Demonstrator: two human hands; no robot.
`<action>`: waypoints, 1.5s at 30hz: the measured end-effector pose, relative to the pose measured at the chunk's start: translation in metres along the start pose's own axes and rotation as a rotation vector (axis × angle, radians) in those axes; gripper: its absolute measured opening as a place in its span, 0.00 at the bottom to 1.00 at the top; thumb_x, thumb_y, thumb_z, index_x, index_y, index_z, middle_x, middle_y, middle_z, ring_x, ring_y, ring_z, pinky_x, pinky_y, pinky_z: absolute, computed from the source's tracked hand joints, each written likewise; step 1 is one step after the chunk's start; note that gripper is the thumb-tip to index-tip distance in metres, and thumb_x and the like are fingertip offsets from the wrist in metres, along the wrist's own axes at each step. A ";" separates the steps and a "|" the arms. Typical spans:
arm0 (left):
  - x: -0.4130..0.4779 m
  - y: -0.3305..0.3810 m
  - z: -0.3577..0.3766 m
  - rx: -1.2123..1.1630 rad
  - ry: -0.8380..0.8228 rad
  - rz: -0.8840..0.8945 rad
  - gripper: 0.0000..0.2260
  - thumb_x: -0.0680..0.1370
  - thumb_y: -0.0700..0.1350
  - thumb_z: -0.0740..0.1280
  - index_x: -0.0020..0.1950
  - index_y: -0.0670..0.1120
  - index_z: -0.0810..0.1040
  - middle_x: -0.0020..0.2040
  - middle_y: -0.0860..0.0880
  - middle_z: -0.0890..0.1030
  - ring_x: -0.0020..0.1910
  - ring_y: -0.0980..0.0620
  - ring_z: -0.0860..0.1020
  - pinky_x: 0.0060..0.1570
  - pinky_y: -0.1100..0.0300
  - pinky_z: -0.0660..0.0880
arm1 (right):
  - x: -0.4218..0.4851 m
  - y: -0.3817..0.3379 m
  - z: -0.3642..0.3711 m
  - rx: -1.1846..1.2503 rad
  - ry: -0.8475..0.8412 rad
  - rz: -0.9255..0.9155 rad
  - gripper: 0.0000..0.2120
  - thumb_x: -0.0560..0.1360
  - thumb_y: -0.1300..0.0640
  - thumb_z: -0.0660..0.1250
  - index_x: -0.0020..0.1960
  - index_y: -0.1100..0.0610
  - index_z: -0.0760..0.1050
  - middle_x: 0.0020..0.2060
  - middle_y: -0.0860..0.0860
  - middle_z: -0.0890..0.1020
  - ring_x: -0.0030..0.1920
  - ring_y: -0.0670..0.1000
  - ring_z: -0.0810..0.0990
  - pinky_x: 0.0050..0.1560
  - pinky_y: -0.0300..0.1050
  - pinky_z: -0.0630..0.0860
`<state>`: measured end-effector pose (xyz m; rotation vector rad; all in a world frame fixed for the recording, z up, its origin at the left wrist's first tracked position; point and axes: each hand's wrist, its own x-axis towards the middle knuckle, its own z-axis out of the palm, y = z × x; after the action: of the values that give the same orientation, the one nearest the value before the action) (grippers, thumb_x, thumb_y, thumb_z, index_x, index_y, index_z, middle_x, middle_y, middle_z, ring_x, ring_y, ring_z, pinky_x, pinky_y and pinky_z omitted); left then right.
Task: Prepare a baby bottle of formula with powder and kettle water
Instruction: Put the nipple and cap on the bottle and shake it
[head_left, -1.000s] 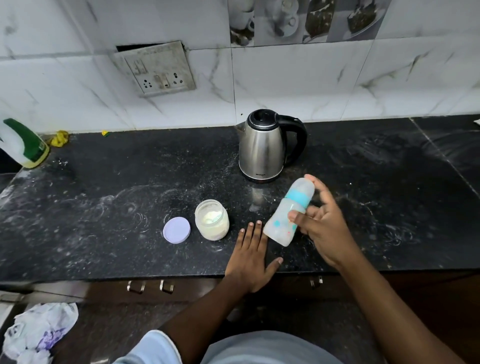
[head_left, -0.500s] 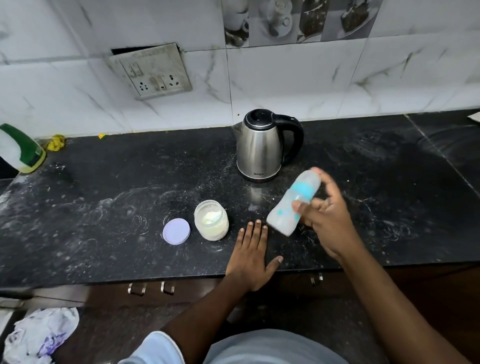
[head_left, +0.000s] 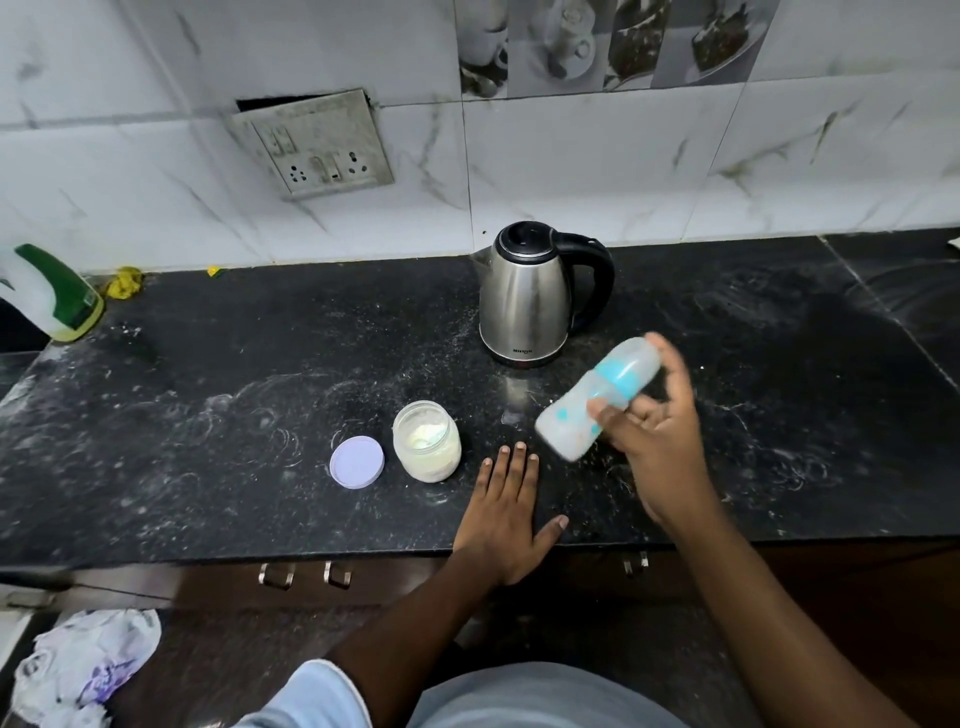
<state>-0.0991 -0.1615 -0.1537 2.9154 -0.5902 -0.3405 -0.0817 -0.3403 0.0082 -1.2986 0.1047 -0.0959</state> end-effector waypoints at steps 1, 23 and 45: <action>0.000 0.000 0.000 0.002 -0.004 -0.001 0.42 0.84 0.70 0.43 0.88 0.42 0.41 0.89 0.41 0.40 0.87 0.43 0.35 0.85 0.44 0.34 | 0.001 0.000 -0.001 0.020 0.033 -0.006 0.40 0.74 0.72 0.72 0.78 0.47 0.63 0.59 0.61 0.85 0.56 0.58 0.85 0.53 0.53 0.84; 0.001 0.000 0.003 -0.011 0.002 -0.003 0.42 0.84 0.70 0.43 0.88 0.43 0.41 0.88 0.42 0.39 0.87 0.44 0.34 0.85 0.44 0.34 | -0.009 0.006 0.000 0.059 0.015 0.118 0.39 0.75 0.71 0.71 0.78 0.45 0.63 0.53 0.55 0.87 0.56 0.57 0.86 0.53 0.56 0.84; 0.000 0.000 0.001 -0.018 0.009 -0.003 0.42 0.84 0.70 0.43 0.88 0.43 0.40 0.89 0.42 0.39 0.86 0.46 0.33 0.85 0.44 0.35 | -0.010 0.002 -0.003 0.056 -0.048 0.159 0.38 0.74 0.70 0.72 0.77 0.44 0.64 0.54 0.59 0.86 0.57 0.59 0.85 0.53 0.58 0.84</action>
<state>-0.0997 -0.1617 -0.1542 2.8998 -0.5783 -0.3317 -0.0917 -0.3415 0.0056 -1.2313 0.1627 0.0678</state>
